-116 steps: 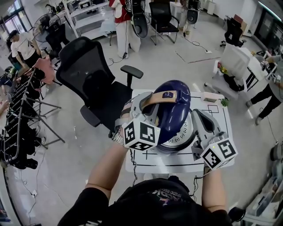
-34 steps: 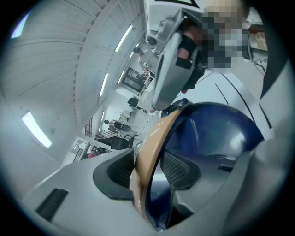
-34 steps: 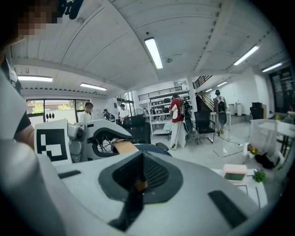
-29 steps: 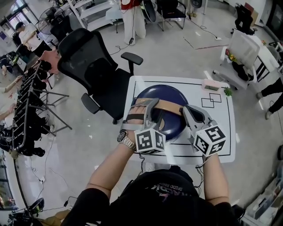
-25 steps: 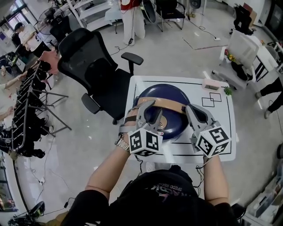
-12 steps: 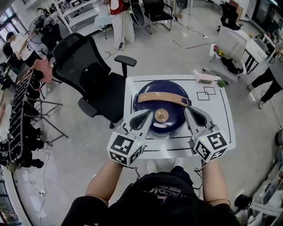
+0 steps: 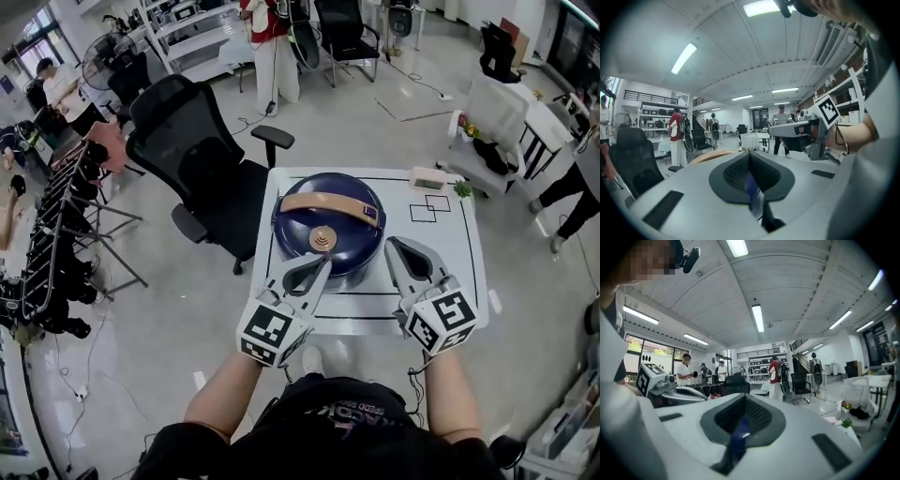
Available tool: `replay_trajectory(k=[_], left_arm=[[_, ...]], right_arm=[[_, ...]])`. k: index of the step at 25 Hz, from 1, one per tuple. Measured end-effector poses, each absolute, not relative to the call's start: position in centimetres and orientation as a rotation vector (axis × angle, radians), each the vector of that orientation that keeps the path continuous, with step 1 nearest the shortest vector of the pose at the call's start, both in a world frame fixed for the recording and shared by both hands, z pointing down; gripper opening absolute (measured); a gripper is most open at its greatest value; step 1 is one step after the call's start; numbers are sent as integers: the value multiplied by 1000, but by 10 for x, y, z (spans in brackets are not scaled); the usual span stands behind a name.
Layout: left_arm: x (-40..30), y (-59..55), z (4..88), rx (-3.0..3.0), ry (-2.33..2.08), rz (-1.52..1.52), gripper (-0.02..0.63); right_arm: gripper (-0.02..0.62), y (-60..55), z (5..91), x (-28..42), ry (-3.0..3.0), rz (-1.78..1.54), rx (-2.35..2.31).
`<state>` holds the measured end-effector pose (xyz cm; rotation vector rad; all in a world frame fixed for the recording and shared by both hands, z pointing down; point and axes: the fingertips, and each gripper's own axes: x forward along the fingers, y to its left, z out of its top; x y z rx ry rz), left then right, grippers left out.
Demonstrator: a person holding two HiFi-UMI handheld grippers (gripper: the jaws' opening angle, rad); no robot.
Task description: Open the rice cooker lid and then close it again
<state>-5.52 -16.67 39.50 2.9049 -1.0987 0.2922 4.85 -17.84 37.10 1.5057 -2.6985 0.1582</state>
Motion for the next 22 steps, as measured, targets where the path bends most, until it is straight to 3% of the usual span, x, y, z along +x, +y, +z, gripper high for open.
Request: replay_trajectory(k=[11, 22], left_arm=[[26, -68, 396, 2809, -1311, 250, 3], [34, 7, 402, 2663, -1546, 277, 3]], right_arm=[[2, -90, 379, 117, -2820, 188, 1314], [2, -30, 383, 124, -2925, 233, 1100]])
